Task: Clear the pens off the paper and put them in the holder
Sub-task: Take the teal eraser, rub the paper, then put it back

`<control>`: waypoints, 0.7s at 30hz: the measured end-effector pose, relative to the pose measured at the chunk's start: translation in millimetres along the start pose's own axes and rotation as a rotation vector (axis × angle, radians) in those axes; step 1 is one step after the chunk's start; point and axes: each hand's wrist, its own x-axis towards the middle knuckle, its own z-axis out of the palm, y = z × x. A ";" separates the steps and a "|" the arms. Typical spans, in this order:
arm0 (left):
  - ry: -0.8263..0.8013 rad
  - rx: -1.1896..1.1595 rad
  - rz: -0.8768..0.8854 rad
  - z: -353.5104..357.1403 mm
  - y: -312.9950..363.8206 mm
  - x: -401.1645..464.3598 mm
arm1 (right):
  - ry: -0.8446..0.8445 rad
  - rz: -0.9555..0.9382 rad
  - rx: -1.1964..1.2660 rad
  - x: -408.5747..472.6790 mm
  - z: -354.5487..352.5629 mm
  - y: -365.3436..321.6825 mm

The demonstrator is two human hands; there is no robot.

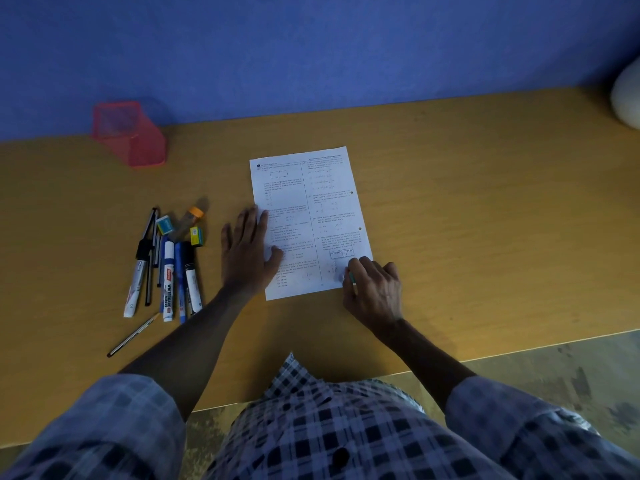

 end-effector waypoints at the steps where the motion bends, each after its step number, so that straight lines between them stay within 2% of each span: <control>1: 0.000 -0.002 0.001 -0.1 -0.1 -0.1 | 0.002 0.001 0.000 -0.5 0.3 0.1; 10: -0.013 -0.001 0.000 -2.8 2.0 -0.2 | 0.034 -0.012 -0.010 -1.0 1.8 1.2; 21: -0.034 0.014 -0.009 -6.8 6.0 -0.1 | -0.014 -0.043 0.019 -0.3 -7.6 5.9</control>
